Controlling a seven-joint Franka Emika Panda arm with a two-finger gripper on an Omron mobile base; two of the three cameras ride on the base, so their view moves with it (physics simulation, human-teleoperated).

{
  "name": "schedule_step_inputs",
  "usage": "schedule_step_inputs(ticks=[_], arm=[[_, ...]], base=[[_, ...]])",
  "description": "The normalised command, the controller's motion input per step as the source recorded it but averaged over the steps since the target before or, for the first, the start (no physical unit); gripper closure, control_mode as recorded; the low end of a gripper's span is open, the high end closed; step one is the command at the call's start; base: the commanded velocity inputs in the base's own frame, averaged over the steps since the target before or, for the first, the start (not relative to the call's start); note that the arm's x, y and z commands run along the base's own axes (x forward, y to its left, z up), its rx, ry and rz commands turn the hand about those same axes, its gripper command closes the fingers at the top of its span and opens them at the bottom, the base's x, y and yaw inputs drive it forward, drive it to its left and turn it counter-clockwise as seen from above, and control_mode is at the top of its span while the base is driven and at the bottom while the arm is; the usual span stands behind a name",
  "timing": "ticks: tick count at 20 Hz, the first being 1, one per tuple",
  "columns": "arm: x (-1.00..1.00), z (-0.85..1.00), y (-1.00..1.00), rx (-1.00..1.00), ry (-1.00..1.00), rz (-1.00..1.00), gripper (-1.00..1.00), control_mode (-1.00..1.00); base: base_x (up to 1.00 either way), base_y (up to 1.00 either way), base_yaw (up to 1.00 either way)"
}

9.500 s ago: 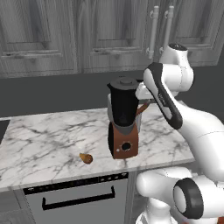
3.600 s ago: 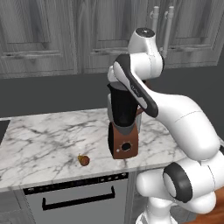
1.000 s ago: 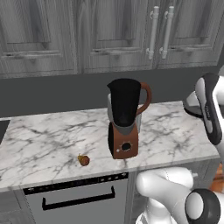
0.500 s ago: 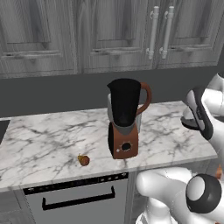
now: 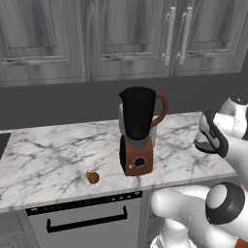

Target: Open the blender lid, put the pear in the blender, close the lid, and start the blender.

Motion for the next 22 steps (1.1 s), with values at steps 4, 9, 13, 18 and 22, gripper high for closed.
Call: schedule_step_inputs(ticks=[4, 9, 13, 18, 22], arm=[[0.19, -0.52, -0.03, 0.0, 0.0, 0.0, 1.0, -1.0], [0.14, -0.32, -0.06, 0.0, 0.0, 0.0, 1.0, -1.0], [0.13, -0.17, -0.12, 0.0, 0.0, 0.0, 1.0, -1.0], [0.14, -0.27, -0.04, 0.0, 0.0, 0.0, 1.0, -1.0], [0.17, -0.38, 0.0, 0.0, 0.0, 0.0, 1.0, -1.0]], base=[[0.0, 0.0, 0.0], [0.0, 0.0, 0.0], [0.0, 0.0, 0.0], [0.0, 0.0, 0.0], [0.0, 0.0, 0.0]])
